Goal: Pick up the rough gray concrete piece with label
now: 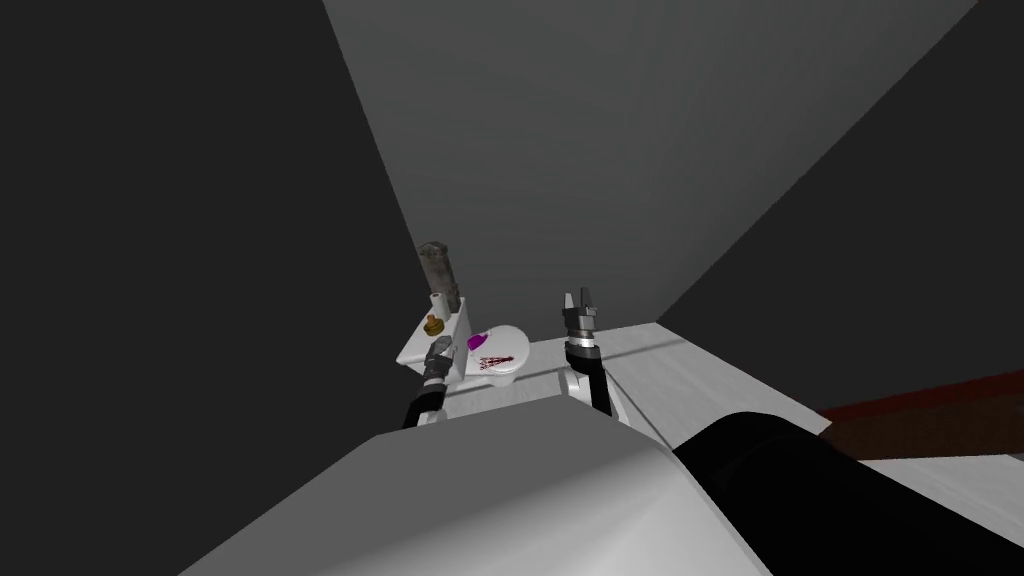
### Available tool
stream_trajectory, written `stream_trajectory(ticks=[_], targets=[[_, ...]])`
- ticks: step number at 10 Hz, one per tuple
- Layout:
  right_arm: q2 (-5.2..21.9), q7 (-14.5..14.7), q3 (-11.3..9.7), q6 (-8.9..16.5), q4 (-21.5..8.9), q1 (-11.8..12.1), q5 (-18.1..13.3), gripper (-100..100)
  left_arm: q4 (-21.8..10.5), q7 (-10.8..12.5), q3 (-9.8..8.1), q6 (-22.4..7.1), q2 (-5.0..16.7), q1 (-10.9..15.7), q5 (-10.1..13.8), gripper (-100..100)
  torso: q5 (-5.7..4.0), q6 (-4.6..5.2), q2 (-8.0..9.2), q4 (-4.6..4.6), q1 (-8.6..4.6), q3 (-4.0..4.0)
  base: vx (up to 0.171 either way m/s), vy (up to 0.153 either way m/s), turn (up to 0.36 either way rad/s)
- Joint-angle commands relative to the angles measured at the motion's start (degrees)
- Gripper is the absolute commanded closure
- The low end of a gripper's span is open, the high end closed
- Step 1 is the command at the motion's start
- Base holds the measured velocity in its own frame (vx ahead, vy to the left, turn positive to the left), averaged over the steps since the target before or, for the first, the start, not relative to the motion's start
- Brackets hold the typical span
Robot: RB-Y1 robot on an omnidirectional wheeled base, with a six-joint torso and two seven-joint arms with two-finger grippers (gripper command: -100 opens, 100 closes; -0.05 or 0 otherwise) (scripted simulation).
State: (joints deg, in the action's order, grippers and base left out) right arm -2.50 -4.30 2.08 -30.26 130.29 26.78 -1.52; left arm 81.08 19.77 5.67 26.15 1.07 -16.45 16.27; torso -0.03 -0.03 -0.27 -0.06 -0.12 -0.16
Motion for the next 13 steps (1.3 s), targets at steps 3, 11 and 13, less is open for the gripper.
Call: stream_trajectory(ticks=[3,11,13], targets=[[0.0,0.0,0.0,0.0,0.0,0.0,0.0,0,-2.1,2.4,4.92,-0.7,0.7,3.6,-1.6,-100,0.00,0.01,0.02,0.00,0.01,0.01,0.051,-0.023,0.376],[0.0,0.0,0.0,0.0,0.0,0.0,0.0,0,-10.3,11.8,19.52,-1.6,4.9,15.6,-6.9,-100,0.01,0.04,0.05,0.01,0.03,0.03,0.049,-0.036,0.438],[0.0,0.0,0.0,0.0,0.0,0.0,0.0,0,-12.4,14.2,22.24,-1.8,6.0,18.2,-8.3,-100,0.02,0.07,0.11,0.02,0.12,0.06,0.036,-0.031,0.292]])
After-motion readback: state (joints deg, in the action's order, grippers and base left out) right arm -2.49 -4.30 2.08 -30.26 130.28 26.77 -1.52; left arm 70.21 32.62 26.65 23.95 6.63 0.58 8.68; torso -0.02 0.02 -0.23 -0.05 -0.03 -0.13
